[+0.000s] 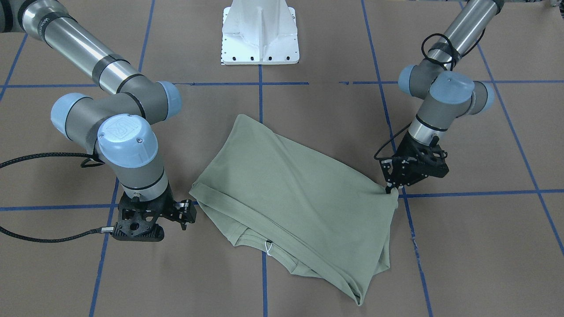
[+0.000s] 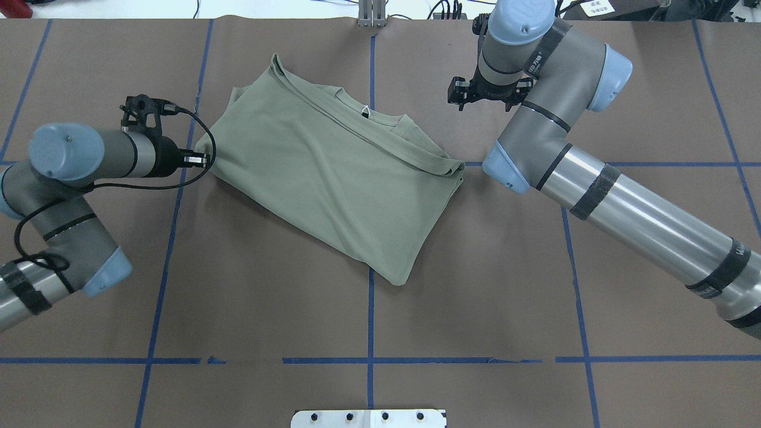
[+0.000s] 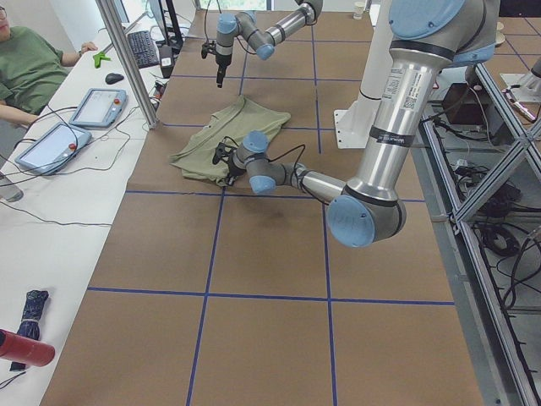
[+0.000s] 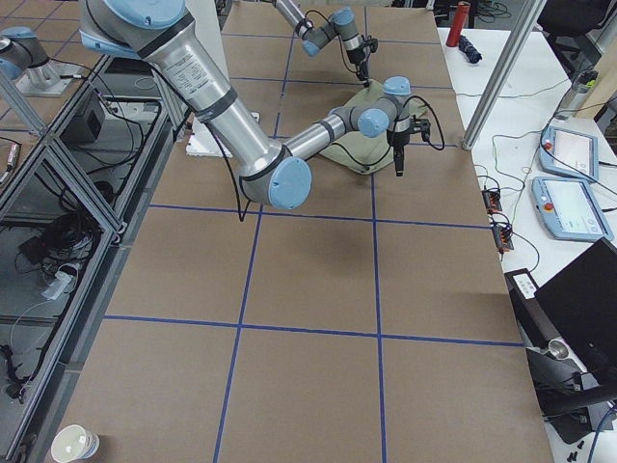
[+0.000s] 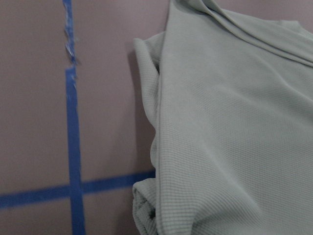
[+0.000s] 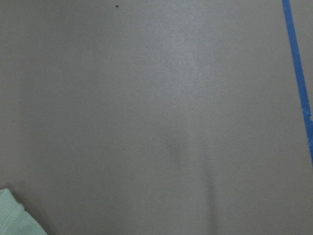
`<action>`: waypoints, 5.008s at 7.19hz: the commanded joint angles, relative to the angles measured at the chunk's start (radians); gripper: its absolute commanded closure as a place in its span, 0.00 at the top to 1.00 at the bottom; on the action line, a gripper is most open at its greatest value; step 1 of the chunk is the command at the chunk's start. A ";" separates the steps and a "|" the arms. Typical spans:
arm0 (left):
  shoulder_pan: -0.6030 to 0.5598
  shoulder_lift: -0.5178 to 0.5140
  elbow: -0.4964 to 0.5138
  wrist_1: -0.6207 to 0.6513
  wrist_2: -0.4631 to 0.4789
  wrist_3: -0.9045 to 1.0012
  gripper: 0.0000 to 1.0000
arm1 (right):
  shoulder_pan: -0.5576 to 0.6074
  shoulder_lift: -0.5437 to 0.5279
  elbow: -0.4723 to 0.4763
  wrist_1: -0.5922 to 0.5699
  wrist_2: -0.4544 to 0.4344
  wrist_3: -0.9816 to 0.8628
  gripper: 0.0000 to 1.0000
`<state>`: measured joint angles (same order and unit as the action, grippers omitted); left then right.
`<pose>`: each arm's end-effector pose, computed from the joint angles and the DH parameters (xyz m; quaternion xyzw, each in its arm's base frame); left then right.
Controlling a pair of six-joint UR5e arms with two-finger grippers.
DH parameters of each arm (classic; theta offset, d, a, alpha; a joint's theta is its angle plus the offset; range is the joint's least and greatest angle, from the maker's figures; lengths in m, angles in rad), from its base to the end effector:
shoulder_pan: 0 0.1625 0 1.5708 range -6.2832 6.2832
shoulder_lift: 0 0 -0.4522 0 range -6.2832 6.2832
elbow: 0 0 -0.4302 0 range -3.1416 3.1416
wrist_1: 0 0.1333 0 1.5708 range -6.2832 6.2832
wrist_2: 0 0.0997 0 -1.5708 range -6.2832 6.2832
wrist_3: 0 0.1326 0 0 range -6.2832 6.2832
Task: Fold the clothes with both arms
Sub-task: 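Grasp the folded shirt's side with the left gripper and drag it farther away, then reach the right gripper to the collar edge and pull it toward the robot, then press and smooth the folded edge with the right gripper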
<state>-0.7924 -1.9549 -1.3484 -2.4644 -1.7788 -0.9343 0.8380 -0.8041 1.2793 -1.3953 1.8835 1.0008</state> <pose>0.4554 -0.6127 0.4897 0.2604 0.4371 -0.0148 0.8608 -0.5012 -0.6952 0.3313 0.0919 -0.3362 0.0757 0.9342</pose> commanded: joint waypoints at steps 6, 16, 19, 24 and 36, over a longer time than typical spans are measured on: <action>-0.189 -0.412 0.528 0.018 0.059 0.353 0.99 | -0.008 0.016 -0.009 0.037 0.000 0.053 1.00; -0.268 -0.265 0.345 0.012 -0.257 0.331 1.00 | -0.232 0.255 -0.294 0.182 -0.245 0.344 0.65; -0.266 -0.263 0.345 0.012 -0.257 0.331 1.00 | -0.246 0.253 -0.304 0.182 -0.271 0.343 0.49; -0.266 -0.259 0.344 0.012 -0.257 0.333 1.00 | -0.255 0.253 -0.305 0.182 -0.282 0.343 0.40; -0.266 -0.259 0.345 0.012 -0.257 0.335 1.00 | -0.465 -0.307 0.655 -0.220 -0.356 0.364 0.00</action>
<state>-1.0584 -2.2135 -1.0032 -2.4528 -2.0356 -0.5998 0.4150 -1.0196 1.8267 -1.5955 1.5551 1.3601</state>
